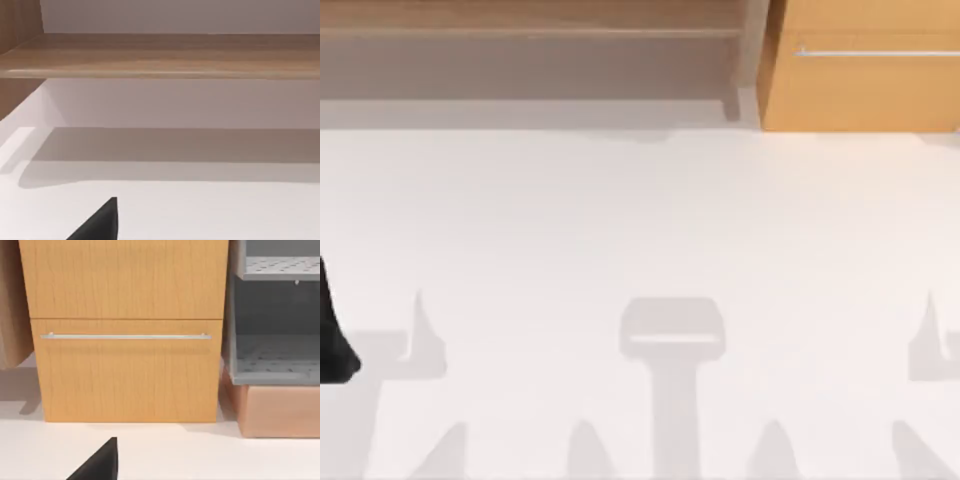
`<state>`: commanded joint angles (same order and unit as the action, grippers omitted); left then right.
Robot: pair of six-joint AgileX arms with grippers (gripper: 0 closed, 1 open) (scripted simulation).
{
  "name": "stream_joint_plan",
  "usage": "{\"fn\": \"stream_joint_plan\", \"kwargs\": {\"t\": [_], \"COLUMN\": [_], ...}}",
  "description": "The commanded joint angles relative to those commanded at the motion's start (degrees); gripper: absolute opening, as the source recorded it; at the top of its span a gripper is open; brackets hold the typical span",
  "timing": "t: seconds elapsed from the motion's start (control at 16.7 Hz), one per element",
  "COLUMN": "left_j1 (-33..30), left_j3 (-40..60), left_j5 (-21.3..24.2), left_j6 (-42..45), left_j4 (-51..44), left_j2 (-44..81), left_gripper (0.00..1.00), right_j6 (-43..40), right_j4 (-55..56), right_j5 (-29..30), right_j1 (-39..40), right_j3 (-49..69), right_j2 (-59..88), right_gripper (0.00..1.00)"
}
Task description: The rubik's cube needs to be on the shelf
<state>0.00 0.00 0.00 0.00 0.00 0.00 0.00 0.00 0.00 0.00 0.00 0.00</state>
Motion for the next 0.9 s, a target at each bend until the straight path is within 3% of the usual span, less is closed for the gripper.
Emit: {"fn": "stream_joint_plan", "kwargs": {"t": [0.24, 0.42, 0.9], "left_j1": [0.00, 0.00, 0.00], "left_j3": [0.00, 0.00, 0.00], "left_j5": [0.00, 0.00, 0.00], "left_j6": [0.00, 0.00, 0.00], "left_j4": [0.00, 0.00, 0.00], "left_j2": [0.00, 0.00, 0.00], "left_gripper": [1.00, 1.00, 1.00], "right_j6": [-1.42, -6.97, -35.47], "right_j4": [1.14, 5.51, 27.38], "right_j5": [0.05, 0.30, 2.37], "right_j1": [0.11, 0.56, 2.96], "right_j3": [0.88, 4.26, 20.89], "right_j2": [1.67, 8.35, 44.57], "right_gripper": [1.00, 1.00, 1.00]}}
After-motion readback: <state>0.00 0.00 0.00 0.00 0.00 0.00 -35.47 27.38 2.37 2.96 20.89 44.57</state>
